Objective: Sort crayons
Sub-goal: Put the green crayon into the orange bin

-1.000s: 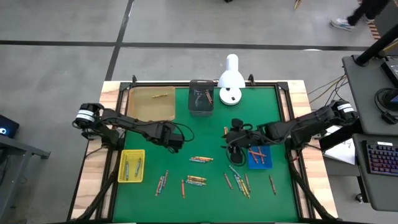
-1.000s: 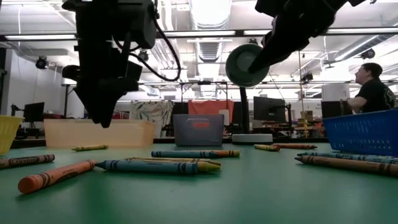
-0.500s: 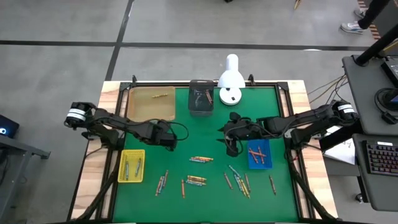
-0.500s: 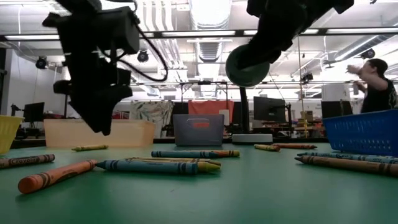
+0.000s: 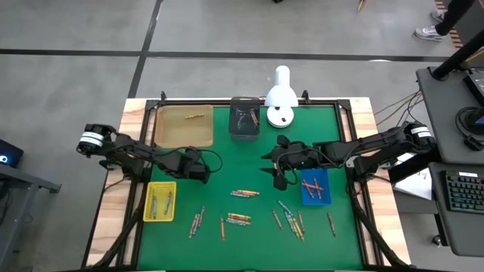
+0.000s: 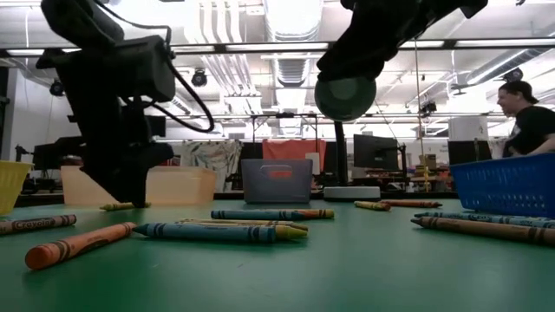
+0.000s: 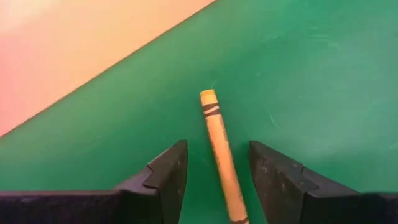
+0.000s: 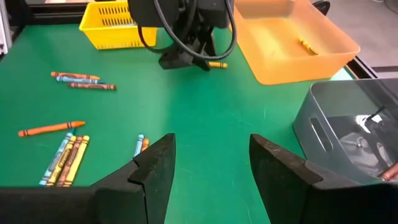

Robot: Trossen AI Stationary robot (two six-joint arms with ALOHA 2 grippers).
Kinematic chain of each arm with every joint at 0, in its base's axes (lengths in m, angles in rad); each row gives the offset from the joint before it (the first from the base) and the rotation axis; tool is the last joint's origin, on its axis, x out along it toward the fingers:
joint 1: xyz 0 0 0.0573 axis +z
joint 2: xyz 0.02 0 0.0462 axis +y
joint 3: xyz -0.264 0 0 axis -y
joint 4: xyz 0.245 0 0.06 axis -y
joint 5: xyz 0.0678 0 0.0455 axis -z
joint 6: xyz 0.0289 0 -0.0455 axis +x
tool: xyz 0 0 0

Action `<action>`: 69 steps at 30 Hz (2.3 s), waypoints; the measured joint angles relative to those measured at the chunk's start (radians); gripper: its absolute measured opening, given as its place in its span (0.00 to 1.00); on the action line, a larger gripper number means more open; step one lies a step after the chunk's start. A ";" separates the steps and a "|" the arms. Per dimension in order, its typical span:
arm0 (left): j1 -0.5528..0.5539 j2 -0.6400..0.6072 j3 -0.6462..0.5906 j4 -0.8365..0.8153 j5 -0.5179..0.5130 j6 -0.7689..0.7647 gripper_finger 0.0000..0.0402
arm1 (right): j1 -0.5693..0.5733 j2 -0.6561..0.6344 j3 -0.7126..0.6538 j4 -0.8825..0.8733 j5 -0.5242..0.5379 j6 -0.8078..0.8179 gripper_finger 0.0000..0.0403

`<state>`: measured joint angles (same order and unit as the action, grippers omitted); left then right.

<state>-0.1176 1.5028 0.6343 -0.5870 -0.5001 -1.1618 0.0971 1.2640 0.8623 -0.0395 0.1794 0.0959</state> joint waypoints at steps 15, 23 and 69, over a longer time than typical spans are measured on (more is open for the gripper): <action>-0.007 -0.001 -0.038 0.088 0.002 0.000 0.09 | 0.000 0.000 0.000 0.035 0.004 -0.014 0.48; -0.019 0.004 0.049 0.045 0.069 0.100 0.02 | 0.000 0.000 0.000 0.046 0.004 -0.058 0.48; 0.709 -0.238 0.211 -0.090 0.054 1.028 0.01 | 0.063 0.015 -0.008 0.015 0.004 -0.013 0.42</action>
<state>0.5909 1.2644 0.8458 -0.6773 -0.4457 -0.1339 0.1597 1.2793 0.8547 -0.0241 0.1837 0.0834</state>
